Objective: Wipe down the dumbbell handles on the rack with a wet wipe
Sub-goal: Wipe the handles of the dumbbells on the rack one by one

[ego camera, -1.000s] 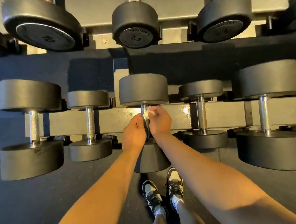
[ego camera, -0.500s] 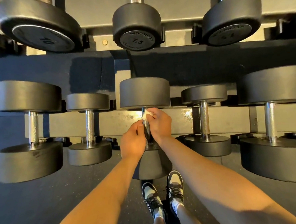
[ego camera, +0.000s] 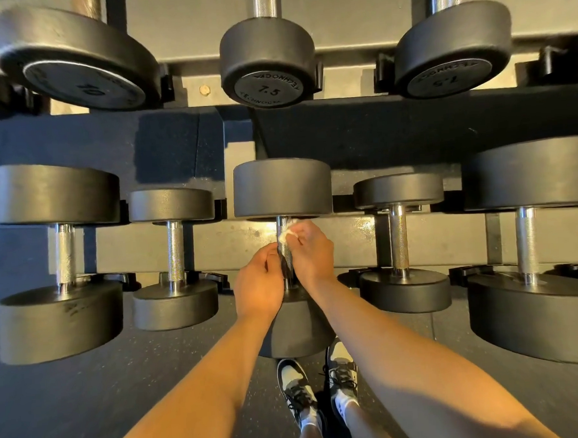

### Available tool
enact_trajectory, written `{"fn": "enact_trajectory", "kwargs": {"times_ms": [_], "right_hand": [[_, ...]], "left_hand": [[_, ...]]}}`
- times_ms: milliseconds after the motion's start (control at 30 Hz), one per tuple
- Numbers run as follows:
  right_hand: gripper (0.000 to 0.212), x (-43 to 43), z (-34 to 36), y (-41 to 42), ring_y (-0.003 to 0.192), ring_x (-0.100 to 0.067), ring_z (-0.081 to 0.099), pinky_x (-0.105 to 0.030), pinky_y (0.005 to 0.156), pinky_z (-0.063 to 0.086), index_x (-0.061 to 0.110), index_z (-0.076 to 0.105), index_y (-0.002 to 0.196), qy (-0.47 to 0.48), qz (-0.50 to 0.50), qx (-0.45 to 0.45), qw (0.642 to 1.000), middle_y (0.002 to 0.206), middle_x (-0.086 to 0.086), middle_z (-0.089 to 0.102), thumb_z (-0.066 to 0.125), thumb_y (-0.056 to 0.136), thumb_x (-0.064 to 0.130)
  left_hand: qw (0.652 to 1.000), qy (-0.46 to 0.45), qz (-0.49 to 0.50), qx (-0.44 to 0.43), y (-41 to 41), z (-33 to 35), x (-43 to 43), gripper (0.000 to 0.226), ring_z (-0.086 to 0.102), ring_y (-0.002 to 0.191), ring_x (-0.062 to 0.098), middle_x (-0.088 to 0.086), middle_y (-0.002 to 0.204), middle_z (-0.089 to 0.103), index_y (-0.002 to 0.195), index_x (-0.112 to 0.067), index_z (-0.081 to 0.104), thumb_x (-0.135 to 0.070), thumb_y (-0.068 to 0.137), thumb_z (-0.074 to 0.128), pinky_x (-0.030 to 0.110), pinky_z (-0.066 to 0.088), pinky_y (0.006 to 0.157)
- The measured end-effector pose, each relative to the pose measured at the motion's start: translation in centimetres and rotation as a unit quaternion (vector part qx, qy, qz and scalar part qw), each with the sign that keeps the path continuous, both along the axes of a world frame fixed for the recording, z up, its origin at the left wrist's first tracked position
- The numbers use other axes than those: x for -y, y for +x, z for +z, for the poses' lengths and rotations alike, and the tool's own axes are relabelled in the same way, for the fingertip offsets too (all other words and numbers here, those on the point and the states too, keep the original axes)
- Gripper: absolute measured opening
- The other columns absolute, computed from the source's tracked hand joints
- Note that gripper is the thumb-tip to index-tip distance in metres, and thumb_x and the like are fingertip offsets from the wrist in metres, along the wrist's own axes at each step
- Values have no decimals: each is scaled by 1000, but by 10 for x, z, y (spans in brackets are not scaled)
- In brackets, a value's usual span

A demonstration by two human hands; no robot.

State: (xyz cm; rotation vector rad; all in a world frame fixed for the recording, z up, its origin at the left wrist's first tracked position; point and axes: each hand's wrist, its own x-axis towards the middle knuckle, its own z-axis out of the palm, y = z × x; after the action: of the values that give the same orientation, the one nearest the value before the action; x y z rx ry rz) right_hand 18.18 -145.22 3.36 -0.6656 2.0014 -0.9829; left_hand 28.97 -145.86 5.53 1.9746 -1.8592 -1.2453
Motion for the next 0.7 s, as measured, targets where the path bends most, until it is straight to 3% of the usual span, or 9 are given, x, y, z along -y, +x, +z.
{"fn": "enact_trajectory", "kwargs": {"times_ms": [133, 200, 333, 533, 700], "right_hand": [[4, -19, -11, 3, 85, -12, 63, -13, 67, 43, 14, 63, 94, 37, 59, -9, 998, 92, -1, 66, 61, 96, 10], [8, -12, -4, -1, 89, -11, 63, -9, 70, 42, 14, 66, 101, 23, 40, 4, 999, 97, 0, 67, 61, 97, 11], [17, 4, 11, -2, 87, -2, 62, -1, 69, 42, 21, 68, 110, -32, 0, 47, 998, 96, 7, 66, 60, 97, 13], [7, -21, -5, 1, 85, -7, 60, -5, 71, 41, 14, 67, 101, 11, 98, -28, 995, 94, 3, 66, 63, 96, 12], [11, 5, 10, -3, 84, -3, 59, 1, 65, 40, 17, 66, 102, 4, 35, -13, 999, 94, 4, 66, 56, 100, 13]], "left_hand": [[1000, -2, 0, 6, 0, -1, -1, 39, 62, 86, 2, -13, 96, 69, 130, -34, 64, -40, 108, 33, 28, 50, 75], [1000, 1, 6, -1, 0, 1, -1, 37, 63, 88, 3, -17, 92, 65, 132, -36, 62, -40, 108, 34, 26, 49, 74], [1000, 3, 20, -21, 1, 0, -1, 35, 60, 82, -5, -19, 90, 67, 132, -39, 62, -38, 109, 36, 17, 45, 69], [999, 3, 42, -26, 0, -1, -2, 37, 51, 79, -13, -14, 97, 65, 140, -28, 58, -33, 109, 38, 17, 39, 70], [999, 0, 38, -32, -1, 1, -2, 30, 57, 74, -12, -24, 81, 60, 121, -36, 65, -32, 109, 38, 7, 38, 63]]}}
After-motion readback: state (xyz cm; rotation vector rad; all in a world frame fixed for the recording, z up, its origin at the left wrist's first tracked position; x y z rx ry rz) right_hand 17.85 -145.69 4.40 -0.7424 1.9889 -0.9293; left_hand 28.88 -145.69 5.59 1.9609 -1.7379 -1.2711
